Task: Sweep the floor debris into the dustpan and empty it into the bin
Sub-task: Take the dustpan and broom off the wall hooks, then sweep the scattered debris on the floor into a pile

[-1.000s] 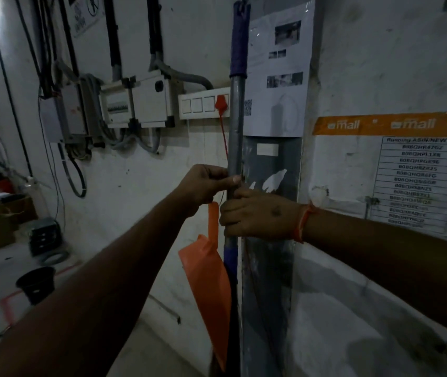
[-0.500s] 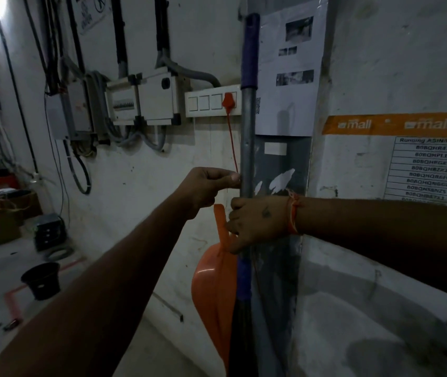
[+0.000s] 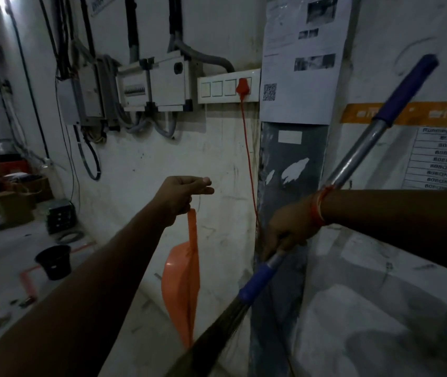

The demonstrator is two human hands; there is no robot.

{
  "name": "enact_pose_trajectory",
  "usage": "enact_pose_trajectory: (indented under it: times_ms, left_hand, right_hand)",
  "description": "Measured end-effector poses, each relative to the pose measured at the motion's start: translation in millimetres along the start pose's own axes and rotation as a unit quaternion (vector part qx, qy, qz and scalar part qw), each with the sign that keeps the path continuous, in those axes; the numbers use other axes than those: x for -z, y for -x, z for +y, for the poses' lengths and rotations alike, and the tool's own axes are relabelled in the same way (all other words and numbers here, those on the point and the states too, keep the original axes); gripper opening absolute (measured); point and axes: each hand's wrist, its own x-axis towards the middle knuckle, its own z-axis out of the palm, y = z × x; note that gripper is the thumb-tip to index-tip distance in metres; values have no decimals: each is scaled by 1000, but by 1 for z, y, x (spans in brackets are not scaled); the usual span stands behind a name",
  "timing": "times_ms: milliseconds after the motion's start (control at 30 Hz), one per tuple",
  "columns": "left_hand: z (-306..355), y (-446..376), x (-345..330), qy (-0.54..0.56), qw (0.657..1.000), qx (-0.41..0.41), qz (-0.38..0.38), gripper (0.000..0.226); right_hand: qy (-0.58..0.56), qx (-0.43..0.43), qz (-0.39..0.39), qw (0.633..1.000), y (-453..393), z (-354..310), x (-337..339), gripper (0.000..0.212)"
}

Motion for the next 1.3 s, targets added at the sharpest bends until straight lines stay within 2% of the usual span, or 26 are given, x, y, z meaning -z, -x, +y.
enact_pose_trajectory:
  times_ms: [200,400,567,767,933,1033,1200,1300]
  left_hand:
    - [-17,8,26,-80,996,25,18,18]
    - [-38,21,55,-115,990,46,62,16]
    - [-56,33,70,-71,991,48,99,15]
    - [-74,48,75,-48,990,37,128,16]
    - [-83,54,76,-53,986,33,155,14]
    - [-86,60,77,-78,983,28,164,19]
    - [-100,72,79,-86,983,20,161,27]
    - [-116,79,83,-90,984,34,152,29]
  right_hand:
    - [-100,2,-28,995,-11,5,-25,39]
    - [-228,-111,-30,967,-4,19,-58,36]
    - [-328,-188,40,925,-4,26,-95,37]
    - [-505,-214,128,827,-26,5,-156,39]
    - [-668,-227,179,686,-55,-26,-198,31]
    - [-726,-234,185,620,-65,-41,-216,27]
    - [-786,-214,198,545,-75,-61,-226,22]
    - [-812,-167,213,517,-80,-77,-222,23]
